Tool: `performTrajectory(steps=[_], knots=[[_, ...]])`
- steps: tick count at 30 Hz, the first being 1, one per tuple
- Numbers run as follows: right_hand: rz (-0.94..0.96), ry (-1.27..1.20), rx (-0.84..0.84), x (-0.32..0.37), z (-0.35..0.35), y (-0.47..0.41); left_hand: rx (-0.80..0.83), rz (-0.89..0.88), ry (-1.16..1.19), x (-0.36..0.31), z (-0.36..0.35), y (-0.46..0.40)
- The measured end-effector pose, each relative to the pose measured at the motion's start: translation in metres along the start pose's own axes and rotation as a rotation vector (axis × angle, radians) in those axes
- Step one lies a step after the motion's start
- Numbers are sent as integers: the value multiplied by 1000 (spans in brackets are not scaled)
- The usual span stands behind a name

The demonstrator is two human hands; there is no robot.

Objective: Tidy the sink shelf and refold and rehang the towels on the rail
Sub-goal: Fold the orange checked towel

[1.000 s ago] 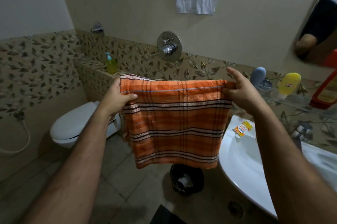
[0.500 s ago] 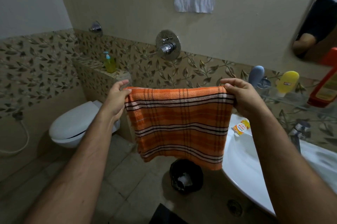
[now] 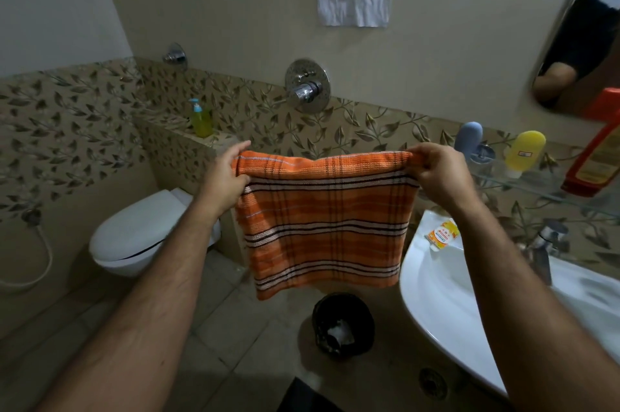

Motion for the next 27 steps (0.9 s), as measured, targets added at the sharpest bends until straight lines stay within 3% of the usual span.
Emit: performTrajectory(steps=[9, 12, 16, 20, 27], knots=[[80, 175, -92, 12, 18, 4, -226, -58, -136, -3, 21, -4], [-55, -158, 35, -7, 11, 3, -175, -93, -124, -3, 20, -6], [-152, -748, 188, -12, 5, 10, -2, -91, 259, -8, 13, 7], [-152, -833, 157, -4, 9, 7, 24, -66, 579, -16, 7, 13], [-110, -903, 89, 8, 25, -21, -219, -112, 540, -35, 5, 10]])
Point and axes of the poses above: each hand's wrist, its own y-axis away from the middle knuckle, its own z-axis out of the back of the hand, x = y × z, the point moved 10 cm from there along -y, towards the middle knuckle, and after that the axes turned 6 degrees about y, right-handed, at the moved point
